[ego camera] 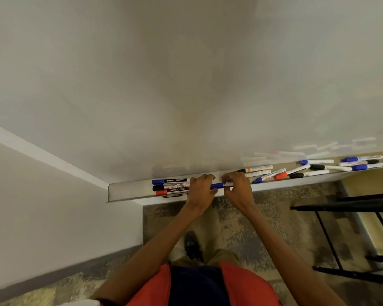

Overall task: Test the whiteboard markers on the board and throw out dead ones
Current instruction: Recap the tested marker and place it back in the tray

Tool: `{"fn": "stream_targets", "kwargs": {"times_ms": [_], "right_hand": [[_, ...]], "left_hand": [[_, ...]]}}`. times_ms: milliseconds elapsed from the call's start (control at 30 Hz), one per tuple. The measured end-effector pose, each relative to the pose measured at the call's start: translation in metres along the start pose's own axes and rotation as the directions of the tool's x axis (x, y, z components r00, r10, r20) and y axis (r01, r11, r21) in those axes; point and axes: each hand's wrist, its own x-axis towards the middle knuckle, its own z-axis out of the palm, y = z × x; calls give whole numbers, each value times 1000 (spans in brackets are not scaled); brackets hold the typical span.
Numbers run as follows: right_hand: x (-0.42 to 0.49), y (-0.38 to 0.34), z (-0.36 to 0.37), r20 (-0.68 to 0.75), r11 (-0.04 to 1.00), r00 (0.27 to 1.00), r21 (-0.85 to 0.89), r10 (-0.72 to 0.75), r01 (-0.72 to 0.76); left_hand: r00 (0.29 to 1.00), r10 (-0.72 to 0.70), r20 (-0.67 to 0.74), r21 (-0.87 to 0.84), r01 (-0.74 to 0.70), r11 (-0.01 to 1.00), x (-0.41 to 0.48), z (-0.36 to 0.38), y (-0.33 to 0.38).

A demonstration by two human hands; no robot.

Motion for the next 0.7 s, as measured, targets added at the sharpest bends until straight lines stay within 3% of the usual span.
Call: {"fn": "stream_targets", "kwargs": {"times_ms": [100,300,700], "right_hand": [[-7,3,-1,24,996,1000,-83,-13,15],[-17,6,3,8,978,998,-202,-56,56],[-10,-2,-6,95,962,981,-196,-172,188]], "left_hand": [[996,17,89,108,-27,994,6,13,4],[996,25,91,184,-42,982,10,23,2],[992,116,-49,94,-111,989,2,14,-14]]}}
